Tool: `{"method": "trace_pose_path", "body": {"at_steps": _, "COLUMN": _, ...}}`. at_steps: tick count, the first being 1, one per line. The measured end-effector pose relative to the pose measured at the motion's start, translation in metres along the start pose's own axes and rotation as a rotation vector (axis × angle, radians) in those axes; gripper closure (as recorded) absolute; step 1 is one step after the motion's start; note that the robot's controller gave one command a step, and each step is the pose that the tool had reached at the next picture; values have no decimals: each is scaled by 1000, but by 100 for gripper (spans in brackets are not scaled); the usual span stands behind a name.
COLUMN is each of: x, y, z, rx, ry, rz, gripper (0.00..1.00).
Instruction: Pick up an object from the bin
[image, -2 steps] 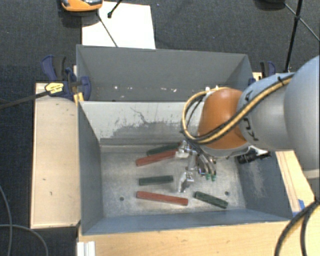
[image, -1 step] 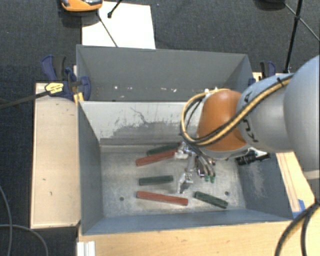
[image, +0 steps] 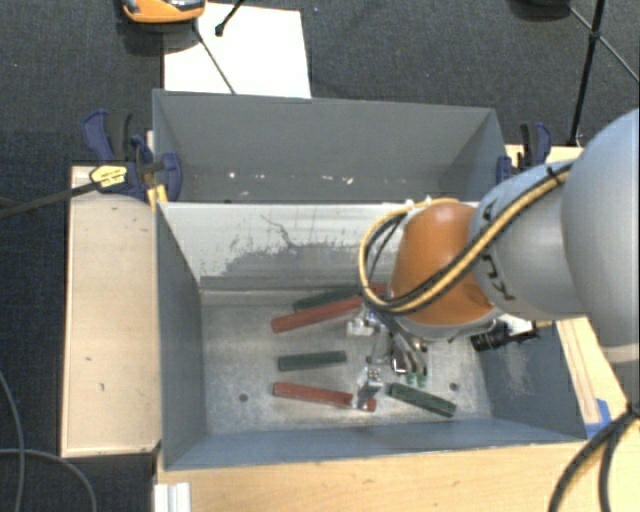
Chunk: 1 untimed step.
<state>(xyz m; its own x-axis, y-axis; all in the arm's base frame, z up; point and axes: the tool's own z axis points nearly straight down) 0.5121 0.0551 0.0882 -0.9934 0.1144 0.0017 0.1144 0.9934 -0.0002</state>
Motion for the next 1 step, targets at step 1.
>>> {"method": "trace_pose_path", "body": {"at_steps": 1, "x": -10, "y": 93, "z": 1, "rx": -3, "ry": -5, "rz": -21, "gripper": 100}}
